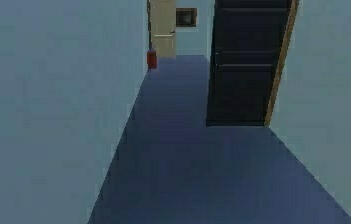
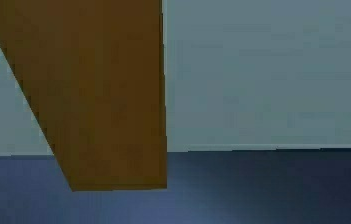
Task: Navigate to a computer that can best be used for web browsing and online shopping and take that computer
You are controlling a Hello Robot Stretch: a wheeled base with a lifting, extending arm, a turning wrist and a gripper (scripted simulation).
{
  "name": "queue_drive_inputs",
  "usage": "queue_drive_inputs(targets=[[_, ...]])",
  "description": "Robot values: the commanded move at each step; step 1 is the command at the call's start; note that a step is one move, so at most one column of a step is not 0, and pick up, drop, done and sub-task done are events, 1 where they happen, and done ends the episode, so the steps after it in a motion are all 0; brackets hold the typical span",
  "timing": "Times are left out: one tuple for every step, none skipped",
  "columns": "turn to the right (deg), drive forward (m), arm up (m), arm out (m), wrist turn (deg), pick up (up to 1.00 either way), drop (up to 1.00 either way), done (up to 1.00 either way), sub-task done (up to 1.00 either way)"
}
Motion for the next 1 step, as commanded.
queue_drive_inputs(targets=[[0.0,1.00,0.00,0.00,0.0,0.00,0.00,0.00,0.00]])
